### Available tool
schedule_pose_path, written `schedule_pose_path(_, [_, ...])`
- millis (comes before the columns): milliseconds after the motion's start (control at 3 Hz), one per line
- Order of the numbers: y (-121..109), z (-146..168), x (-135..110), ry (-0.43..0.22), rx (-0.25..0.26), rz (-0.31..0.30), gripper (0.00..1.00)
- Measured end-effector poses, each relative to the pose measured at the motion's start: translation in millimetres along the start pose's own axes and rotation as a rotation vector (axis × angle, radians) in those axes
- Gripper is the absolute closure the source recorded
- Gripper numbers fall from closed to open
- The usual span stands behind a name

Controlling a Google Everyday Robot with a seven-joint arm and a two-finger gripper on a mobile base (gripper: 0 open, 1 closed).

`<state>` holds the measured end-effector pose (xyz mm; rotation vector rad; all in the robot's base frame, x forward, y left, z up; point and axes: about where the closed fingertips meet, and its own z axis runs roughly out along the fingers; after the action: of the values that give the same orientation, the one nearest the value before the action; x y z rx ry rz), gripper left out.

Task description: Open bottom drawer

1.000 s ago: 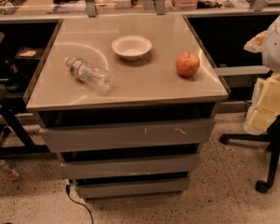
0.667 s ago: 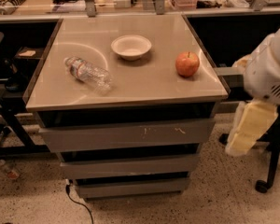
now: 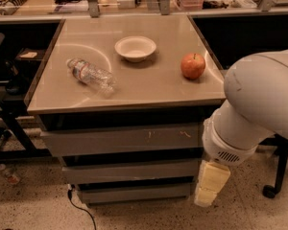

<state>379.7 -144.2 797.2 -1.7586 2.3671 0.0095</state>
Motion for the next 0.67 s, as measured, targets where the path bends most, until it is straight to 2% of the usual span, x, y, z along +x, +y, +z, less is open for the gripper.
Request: schedule_pose_path(667, [2.5, 9.6, -1.4, 0.012, -0.010, 0.003, 0.00])
